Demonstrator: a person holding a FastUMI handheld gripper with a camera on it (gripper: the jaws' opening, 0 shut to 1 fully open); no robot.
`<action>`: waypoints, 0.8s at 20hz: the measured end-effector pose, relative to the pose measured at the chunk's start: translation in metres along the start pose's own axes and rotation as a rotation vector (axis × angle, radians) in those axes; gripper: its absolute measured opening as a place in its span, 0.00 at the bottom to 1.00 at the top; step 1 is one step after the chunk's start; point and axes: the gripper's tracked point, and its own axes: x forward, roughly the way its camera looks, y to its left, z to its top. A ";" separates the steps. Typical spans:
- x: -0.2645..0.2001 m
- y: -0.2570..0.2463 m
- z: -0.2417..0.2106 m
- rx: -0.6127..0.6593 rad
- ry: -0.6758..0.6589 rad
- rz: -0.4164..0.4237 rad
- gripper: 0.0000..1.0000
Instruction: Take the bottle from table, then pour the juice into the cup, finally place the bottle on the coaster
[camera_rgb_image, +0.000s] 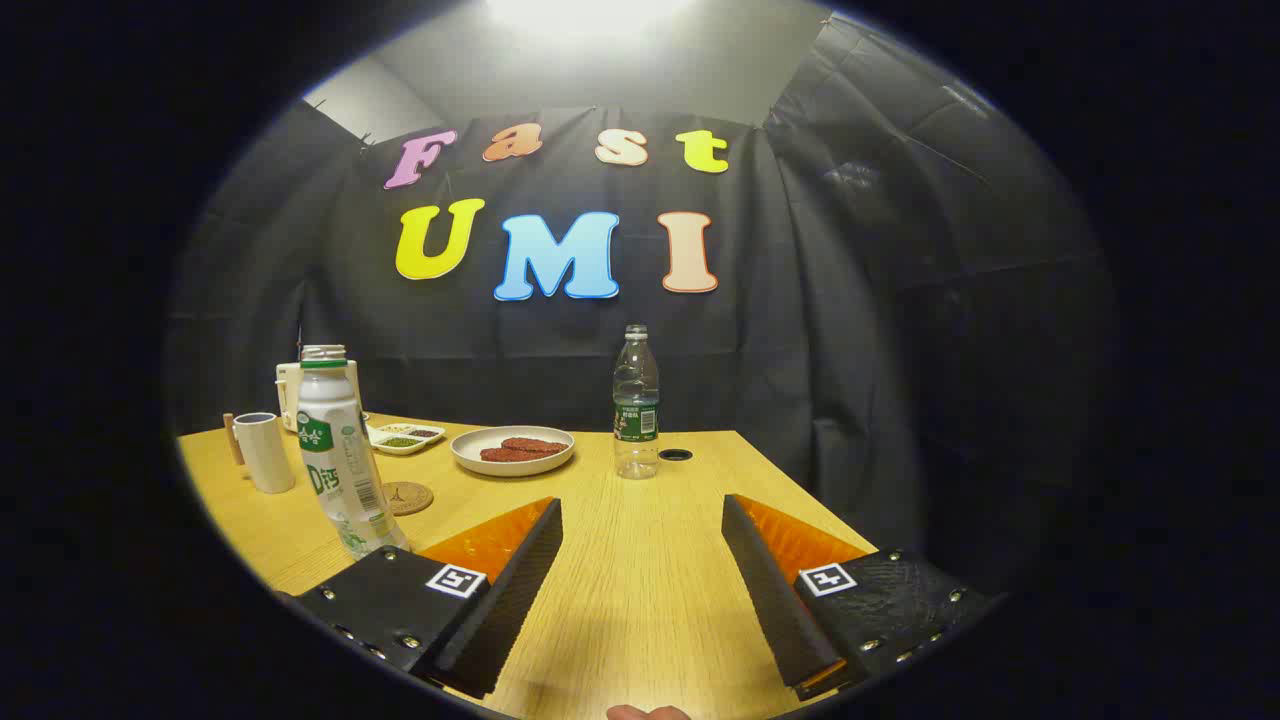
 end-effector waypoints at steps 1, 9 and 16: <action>0.006 0.000 0.003 -0.006 -0.003 -0.001 0.98; 0.019 0.049 0.072 -0.018 -0.051 0.045 0.98; -0.023 0.104 0.078 0.004 -0.043 0.125 0.98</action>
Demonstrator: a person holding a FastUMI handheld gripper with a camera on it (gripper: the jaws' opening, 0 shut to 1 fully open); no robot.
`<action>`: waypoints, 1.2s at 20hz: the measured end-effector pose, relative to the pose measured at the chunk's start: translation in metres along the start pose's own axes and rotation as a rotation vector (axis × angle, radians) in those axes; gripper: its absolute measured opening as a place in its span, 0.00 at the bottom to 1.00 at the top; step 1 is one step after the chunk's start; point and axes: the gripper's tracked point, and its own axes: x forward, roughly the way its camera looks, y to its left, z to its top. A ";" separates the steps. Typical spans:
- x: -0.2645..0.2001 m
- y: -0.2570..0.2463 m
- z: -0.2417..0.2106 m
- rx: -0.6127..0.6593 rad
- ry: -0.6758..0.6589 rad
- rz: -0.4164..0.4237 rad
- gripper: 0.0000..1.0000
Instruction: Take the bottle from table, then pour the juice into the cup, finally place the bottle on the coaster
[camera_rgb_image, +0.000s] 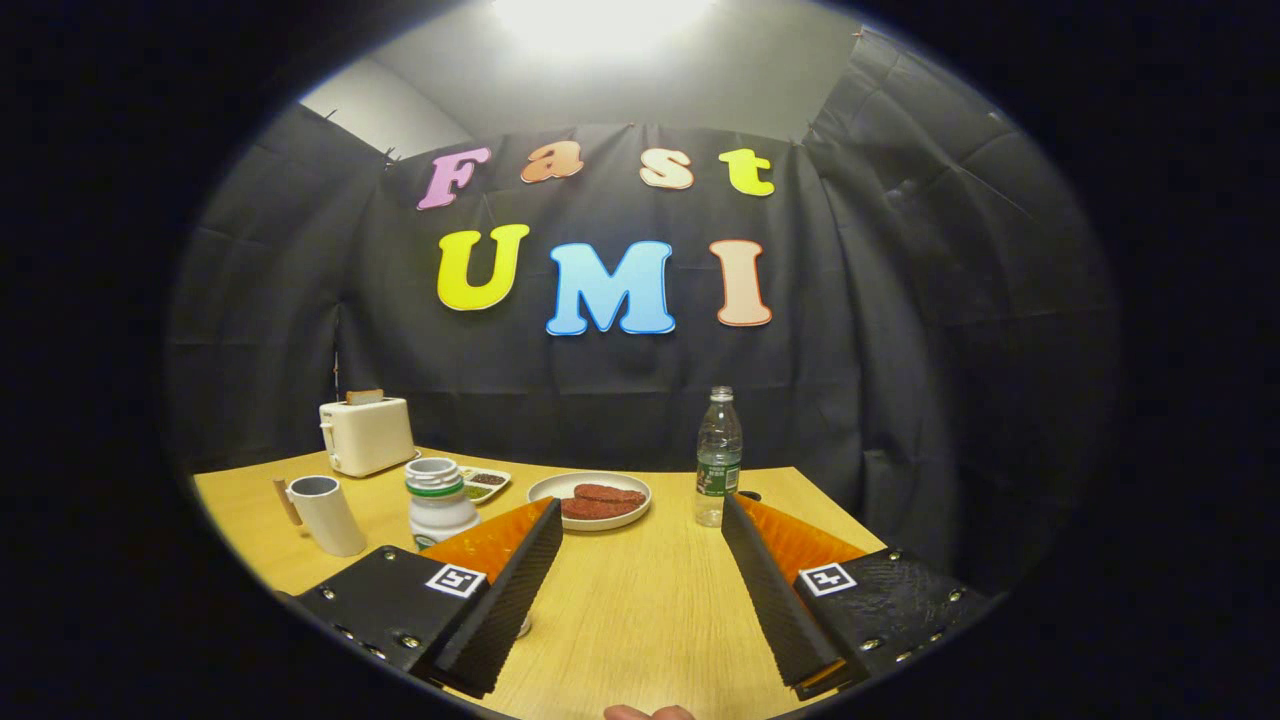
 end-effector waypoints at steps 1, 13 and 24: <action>-0.003 0.015 -0.006 0.000 0.009 0.032 0.98; 0.004 0.094 -0.044 -0.010 0.061 0.136 0.98; 0.061 0.094 -0.081 0.004 0.162 0.016 0.99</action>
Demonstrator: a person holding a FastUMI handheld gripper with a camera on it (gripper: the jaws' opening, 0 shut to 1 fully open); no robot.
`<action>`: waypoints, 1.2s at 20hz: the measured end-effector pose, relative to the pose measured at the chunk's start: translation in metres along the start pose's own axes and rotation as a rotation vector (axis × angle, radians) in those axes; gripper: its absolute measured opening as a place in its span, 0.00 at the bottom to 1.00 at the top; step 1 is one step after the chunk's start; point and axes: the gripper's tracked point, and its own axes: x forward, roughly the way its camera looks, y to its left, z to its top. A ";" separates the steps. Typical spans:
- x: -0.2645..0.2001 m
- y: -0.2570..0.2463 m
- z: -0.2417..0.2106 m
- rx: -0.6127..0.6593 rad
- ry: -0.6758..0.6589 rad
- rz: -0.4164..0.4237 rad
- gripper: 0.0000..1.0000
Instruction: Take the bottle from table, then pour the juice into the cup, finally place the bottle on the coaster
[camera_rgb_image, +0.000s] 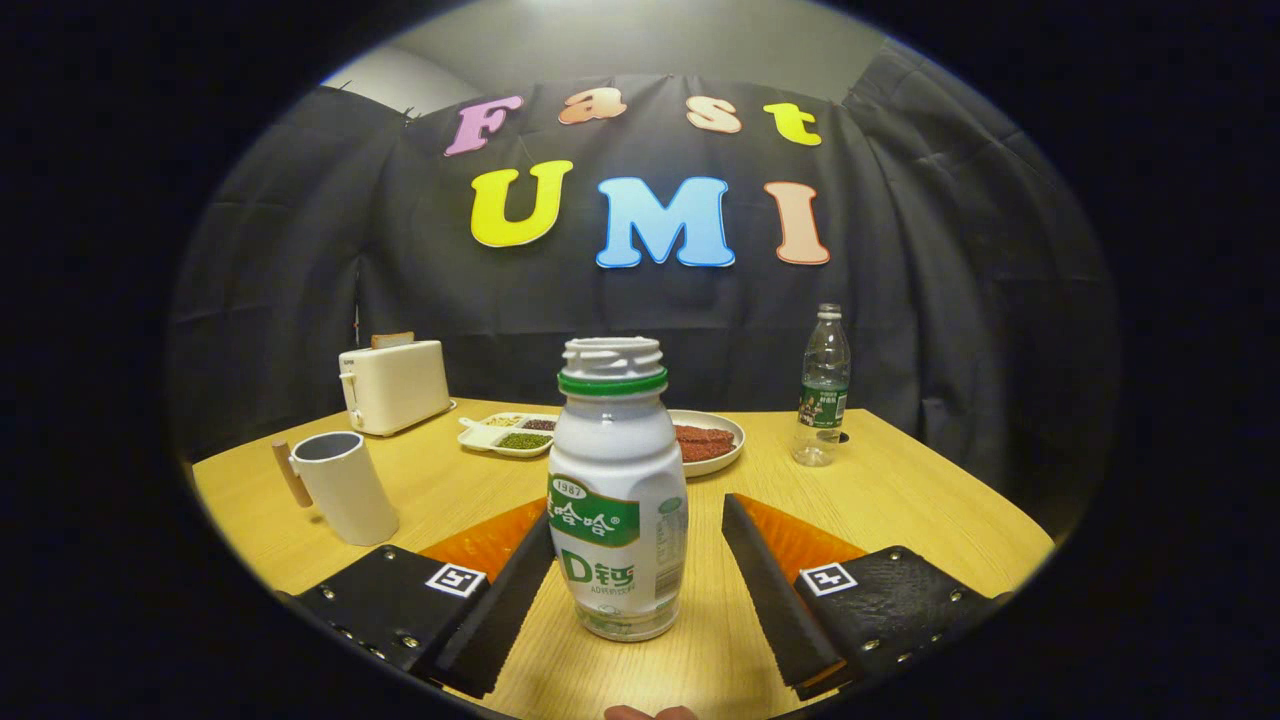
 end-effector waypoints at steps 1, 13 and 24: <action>0.003 0.000 -0.002 0.001 0.010 -0.014 0.98; 0.024 0.008 -0.006 -0.082 0.063 -0.046 0.74; 0.030 0.032 0.033 -0.439 0.030 0.010 0.72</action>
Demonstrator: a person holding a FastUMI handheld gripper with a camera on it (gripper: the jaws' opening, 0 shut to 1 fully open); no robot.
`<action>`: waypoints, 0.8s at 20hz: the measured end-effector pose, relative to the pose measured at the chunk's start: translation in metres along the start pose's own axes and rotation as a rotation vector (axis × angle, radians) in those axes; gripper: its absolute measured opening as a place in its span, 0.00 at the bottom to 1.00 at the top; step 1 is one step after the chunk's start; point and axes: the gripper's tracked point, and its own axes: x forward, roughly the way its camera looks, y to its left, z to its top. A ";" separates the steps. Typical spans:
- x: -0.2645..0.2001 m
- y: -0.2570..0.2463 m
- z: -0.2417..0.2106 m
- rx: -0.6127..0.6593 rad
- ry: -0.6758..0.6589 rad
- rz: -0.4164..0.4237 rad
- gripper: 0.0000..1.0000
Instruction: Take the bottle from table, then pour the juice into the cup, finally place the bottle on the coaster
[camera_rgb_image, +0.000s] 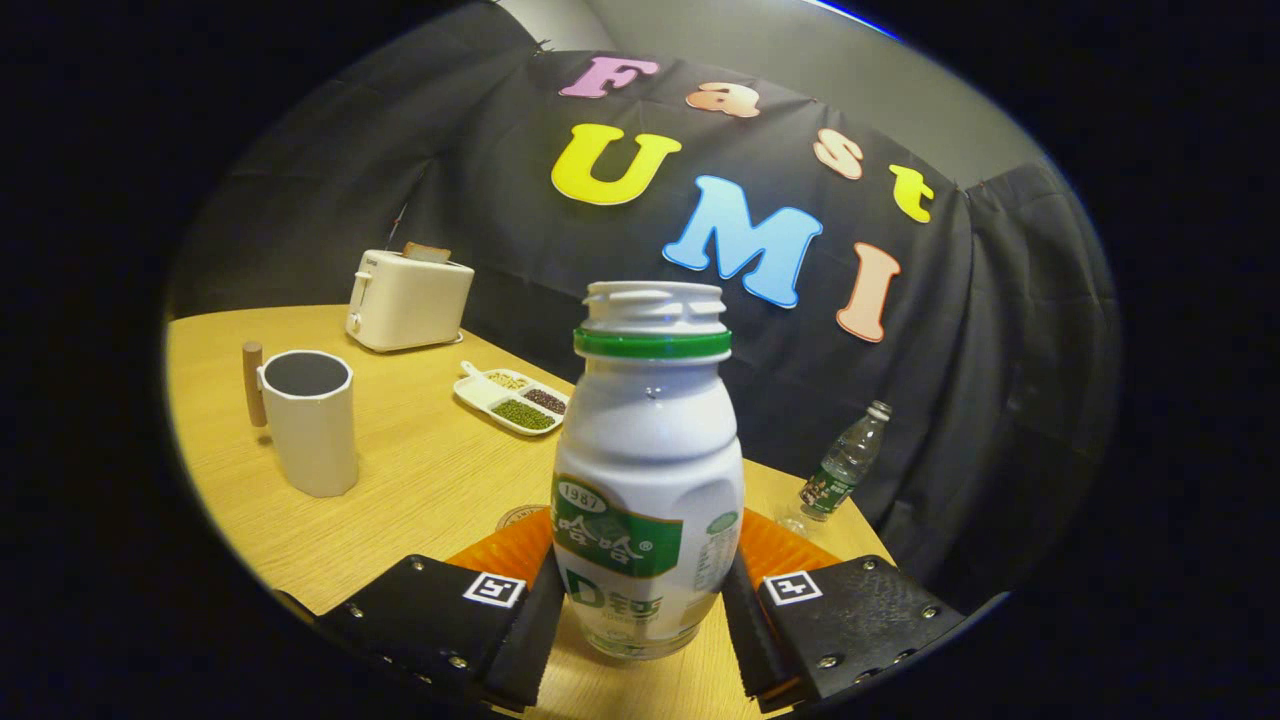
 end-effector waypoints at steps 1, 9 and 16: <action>0.002 0.001 0.004 -0.030 -0.002 -0.002 0.72; 0.012 0.012 0.038 -0.303 -0.042 0.008 0.72; 0.028 0.029 0.047 -0.482 -0.031 0.040 0.72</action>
